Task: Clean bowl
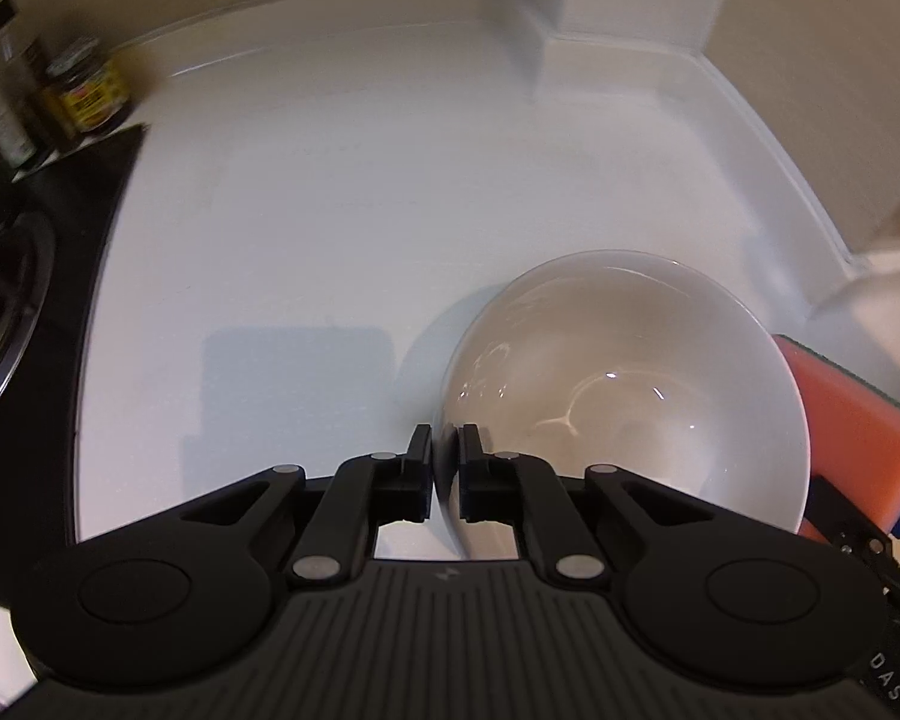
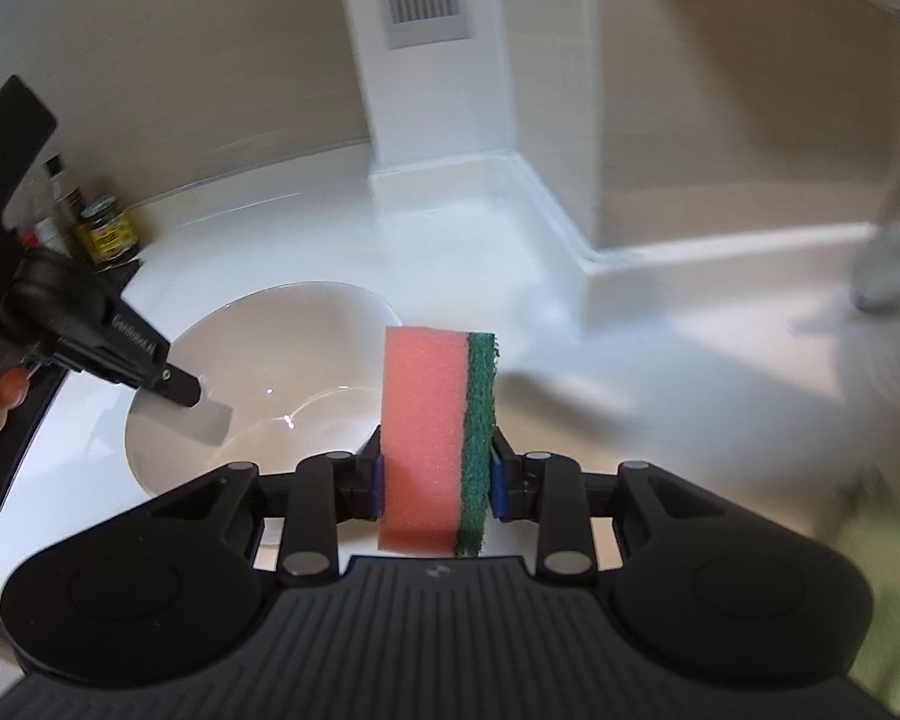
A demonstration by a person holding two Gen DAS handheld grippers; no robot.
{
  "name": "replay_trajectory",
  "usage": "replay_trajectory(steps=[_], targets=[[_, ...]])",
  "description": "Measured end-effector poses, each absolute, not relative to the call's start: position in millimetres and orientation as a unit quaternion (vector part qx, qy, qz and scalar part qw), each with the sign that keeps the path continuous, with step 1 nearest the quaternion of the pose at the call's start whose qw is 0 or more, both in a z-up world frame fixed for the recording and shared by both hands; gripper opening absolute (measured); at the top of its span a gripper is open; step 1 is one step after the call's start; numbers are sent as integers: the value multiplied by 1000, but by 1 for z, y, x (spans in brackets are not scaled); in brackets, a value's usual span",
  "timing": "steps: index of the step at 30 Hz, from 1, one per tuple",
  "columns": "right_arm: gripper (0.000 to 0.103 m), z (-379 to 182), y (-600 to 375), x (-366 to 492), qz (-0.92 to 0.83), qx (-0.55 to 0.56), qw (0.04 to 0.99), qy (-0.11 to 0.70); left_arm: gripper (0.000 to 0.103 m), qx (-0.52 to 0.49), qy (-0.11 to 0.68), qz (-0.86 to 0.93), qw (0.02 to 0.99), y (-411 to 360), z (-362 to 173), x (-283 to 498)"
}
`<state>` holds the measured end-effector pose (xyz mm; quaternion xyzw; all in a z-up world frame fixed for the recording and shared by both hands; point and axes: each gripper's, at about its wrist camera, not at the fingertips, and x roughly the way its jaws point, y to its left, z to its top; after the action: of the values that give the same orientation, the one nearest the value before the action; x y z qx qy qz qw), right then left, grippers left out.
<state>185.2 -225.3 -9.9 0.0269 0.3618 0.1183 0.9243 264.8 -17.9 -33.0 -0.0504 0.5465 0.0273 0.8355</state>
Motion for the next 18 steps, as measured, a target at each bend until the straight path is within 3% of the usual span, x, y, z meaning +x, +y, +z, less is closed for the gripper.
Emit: replay_trajectory(steps=[18], targets=[[27, -2, -209, 132, 96, 70, 915, 386, 5, -81, 524, 64, 845, -13, -31, 254]])
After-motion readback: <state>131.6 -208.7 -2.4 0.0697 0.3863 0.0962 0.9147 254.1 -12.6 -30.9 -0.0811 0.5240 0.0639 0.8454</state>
